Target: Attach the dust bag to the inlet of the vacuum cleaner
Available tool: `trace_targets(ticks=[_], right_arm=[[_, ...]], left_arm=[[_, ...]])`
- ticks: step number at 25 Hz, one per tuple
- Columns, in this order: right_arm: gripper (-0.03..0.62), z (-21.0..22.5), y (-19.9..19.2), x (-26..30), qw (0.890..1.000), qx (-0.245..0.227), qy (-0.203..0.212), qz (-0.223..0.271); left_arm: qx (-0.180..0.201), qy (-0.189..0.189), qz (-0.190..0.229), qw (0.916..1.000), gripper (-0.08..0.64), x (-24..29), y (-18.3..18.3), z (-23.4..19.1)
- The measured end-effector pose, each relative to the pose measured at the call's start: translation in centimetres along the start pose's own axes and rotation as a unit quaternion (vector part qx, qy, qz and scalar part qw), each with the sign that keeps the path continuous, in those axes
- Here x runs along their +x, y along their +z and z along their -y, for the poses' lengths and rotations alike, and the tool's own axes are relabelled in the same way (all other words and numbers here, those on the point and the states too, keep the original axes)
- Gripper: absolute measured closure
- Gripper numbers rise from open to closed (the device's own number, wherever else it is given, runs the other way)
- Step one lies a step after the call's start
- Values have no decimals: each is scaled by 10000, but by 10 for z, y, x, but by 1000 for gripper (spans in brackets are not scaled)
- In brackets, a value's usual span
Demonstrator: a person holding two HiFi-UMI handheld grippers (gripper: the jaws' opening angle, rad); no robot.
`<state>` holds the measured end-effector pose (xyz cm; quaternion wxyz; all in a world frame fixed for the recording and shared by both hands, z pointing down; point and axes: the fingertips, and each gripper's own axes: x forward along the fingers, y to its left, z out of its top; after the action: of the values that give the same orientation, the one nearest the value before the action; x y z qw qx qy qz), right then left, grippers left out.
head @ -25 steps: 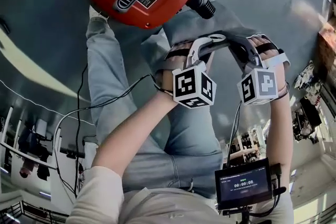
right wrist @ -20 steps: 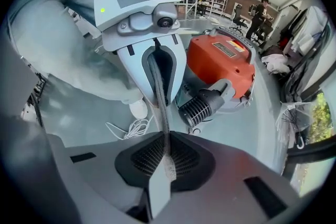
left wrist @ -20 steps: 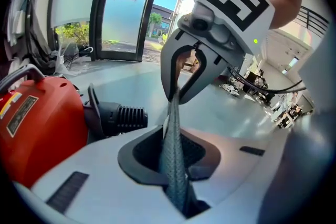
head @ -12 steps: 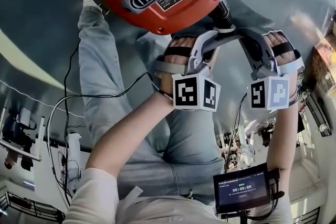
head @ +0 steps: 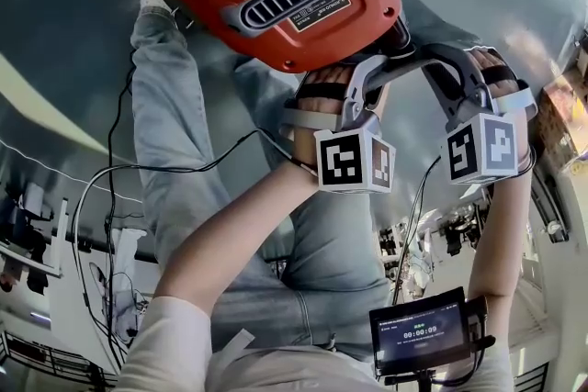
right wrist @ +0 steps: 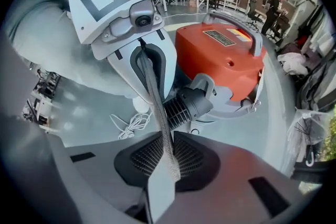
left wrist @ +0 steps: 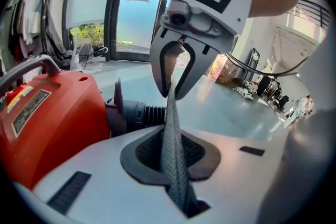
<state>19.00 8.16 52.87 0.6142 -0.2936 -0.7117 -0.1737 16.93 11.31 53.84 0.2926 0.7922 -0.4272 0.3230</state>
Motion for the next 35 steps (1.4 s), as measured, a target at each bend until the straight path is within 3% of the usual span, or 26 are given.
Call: trace_targets(ticks=[5,8,11,17,20,26,29,35], right_arm=[[551,-6,-18,21,9913,-741,460,-986],[552,-6,-10,30,9882,-1085,316,-1036],[555,-5,-9,28,9914,-865,111,-973],[555,-7,-8,19,9925,-706,-396,-915],[555,-4,-7,11,9930,-563,-505,-903],[554,-2,-2,17,9953,-294,-466,-797],[554,-1,-6,23,9961,-173,-503,-706],[554,6,8,-2,9940,-405,50,-1014]], left_arm=[[127,74,-6,9999,529,-1,0,2],[97,112,-11,9999,529,-3,0,4],[102,128,-111,9998,528,-1,-3,3],[-57,15,-987,9951,528,9,-30,7],[-150,117,-1014,9947,529,18,-32,2],[-686,210,-998,9924,535,-1,-30,1],[-514,348,-1035,9927,535,1,-29,-3],[-1149,-234,-1014,9879,535,25,-36,-6]])
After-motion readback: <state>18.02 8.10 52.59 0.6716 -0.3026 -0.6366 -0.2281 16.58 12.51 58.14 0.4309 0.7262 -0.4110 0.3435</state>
